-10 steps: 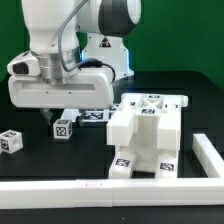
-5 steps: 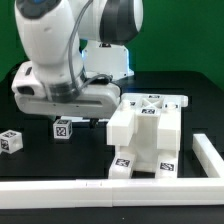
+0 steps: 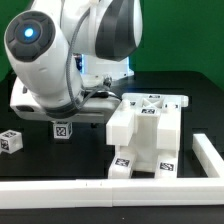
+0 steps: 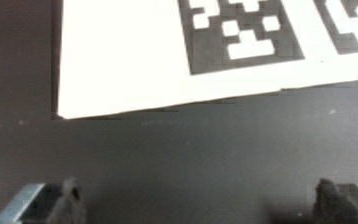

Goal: Assemble chair

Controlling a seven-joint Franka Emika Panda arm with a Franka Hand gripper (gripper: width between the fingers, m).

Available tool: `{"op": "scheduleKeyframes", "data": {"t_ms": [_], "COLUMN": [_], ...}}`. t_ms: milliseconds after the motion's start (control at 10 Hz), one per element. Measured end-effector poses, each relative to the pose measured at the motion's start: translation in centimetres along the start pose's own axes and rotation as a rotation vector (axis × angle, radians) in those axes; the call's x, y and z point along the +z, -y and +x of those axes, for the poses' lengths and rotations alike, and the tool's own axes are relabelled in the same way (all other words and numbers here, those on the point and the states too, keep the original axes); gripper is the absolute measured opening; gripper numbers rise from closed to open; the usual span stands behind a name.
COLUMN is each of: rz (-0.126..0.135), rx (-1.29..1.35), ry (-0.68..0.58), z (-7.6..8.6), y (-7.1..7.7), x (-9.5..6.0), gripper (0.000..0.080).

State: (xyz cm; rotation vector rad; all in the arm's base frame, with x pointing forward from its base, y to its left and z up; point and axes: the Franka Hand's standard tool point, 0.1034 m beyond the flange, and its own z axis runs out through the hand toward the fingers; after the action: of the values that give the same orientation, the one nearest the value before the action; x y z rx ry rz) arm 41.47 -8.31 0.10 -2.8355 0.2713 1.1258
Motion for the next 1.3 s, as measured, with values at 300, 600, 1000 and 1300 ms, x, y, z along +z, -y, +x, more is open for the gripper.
{"op": "scheduleKeyframes", "data": {"t_ms": [300,600,1000,1300], "rz": [0.005,0.032,0.023,0.022], "rx": [-0.012,-0.017,-0.026,-0.029], "ry": [-0.002,0.05,0.033,0.095], "z": [-0.2,-2.2,-1.6,0.0], "y": [-0.3,-1.2,-1.0,-2.8], "x": [-0.4,-4.3,-5.5,-8.6], "gripper": [0.0648,0.0648,0.0648,0.0648]}}
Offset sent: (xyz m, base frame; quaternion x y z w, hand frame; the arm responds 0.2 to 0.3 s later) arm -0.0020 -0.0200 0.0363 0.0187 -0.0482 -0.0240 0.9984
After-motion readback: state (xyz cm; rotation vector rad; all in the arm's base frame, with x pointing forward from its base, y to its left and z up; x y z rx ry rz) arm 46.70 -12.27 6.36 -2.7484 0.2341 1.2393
